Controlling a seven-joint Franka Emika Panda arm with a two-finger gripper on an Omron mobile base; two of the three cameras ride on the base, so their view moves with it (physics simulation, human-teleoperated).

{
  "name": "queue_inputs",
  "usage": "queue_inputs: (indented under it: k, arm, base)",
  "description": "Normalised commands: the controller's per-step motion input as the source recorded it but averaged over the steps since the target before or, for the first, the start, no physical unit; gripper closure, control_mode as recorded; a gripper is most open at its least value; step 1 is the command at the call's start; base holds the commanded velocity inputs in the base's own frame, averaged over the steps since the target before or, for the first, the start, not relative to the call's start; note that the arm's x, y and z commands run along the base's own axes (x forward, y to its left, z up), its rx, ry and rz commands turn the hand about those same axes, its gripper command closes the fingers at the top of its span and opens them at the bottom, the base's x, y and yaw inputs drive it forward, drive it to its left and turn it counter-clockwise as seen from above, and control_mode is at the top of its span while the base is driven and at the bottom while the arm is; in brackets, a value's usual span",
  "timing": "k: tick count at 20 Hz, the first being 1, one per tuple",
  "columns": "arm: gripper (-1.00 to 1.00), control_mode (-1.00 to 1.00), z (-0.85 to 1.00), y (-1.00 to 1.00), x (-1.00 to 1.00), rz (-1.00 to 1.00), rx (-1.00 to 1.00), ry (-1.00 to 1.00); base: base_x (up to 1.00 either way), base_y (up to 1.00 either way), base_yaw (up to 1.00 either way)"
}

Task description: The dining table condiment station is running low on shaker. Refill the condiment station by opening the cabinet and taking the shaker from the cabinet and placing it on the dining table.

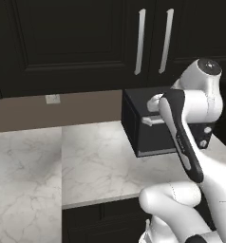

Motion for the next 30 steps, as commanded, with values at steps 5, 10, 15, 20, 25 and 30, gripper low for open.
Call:
queue_inputs:
  k: [5,10,15,20,25,30]
  arm:
    - [-1.00,-1.00,0.98,-0.19,-0.35,-0.01,0.04,-0.51]
    - [-1.00,-1.00,0.96,-0.05,0.03,-0.05,0.09,-0.40]
    - [-1.00,-1.00,0.75,0.00,0.32,-0.09,0.14,-0.19]
    - [-1.00,-1.00,0.11,-0.03,0.28,-0.03,0.02,-0.05]
    - [-1.00,-1.00,0.00,-0.05,0.20,0.00,0.00,0.00]
    - [-1.00,-1.00,-0.02,-0.05,0.16,0.03,0.00,0.02]
  base:
    - [0.00,0.00,0.00]
    - [0.00,0.00,0.00]
    - [0.00,0.00,0.00]
    - [0.00,0.00,0.00]
    - [0.00,0.00,0.00]
    - [0.00,0.00,0.00]
